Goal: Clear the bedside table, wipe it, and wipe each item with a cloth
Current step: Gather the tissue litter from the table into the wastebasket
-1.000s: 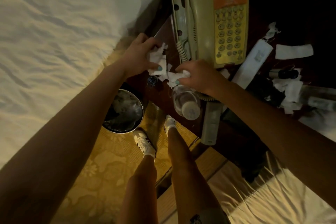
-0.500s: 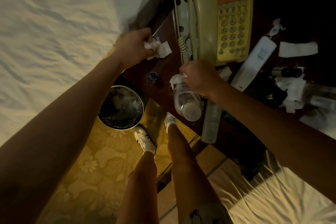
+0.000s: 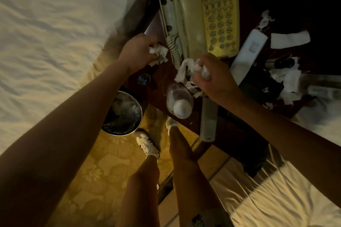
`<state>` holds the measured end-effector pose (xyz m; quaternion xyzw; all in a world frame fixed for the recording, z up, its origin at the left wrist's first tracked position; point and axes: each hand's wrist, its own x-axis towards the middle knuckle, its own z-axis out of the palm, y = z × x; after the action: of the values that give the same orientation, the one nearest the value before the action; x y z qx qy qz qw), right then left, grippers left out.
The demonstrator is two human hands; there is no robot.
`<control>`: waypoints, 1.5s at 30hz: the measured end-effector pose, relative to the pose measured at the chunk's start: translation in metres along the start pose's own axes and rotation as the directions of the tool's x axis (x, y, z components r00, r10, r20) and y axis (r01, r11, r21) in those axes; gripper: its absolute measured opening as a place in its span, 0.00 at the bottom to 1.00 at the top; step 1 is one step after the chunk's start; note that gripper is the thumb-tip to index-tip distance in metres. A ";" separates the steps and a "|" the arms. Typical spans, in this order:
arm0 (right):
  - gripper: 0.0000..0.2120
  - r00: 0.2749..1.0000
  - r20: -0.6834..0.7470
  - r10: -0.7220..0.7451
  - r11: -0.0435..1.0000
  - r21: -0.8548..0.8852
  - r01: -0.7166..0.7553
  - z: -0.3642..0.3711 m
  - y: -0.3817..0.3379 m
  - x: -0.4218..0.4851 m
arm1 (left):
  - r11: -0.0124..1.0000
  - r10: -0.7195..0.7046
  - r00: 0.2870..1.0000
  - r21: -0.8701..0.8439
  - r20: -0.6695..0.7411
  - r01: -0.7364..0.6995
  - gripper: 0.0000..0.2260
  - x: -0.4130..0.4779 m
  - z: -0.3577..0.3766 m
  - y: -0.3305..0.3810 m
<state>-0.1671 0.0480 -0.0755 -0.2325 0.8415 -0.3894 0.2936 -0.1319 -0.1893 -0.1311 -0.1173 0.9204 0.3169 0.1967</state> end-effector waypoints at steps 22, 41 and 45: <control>0.13 0.907 -0.031 0.420 0.906 0.079 -0.417 0.004 0.055 -0.010 | 0.980 0.136 0.968 -0.171 0.213 -0.100 0.24 -0.022 -0.016 0.072; 0.16 0.949 0.010 0.316 0.941 0.122 -0.315 0.022 0.050 -0.035 | 0.996 -0.088 0.978 0.022 0.187 0.086 0.16 -0.018 0.029 0.077; 0.16 0.905 -0.134 0.405 0.890 0.285 -0.356 0.027 0.054 -0.031 | 0.951 -0.202 0.964 -0.201 0.175 0.236 0.13 -0.015 0.042 0.080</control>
<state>-0.1355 0.0850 -0.1226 0.0151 0.8378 -0.4489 0.3104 -0.1337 -0.0995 -0.1123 -0.2153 0.8430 0.4013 0.2863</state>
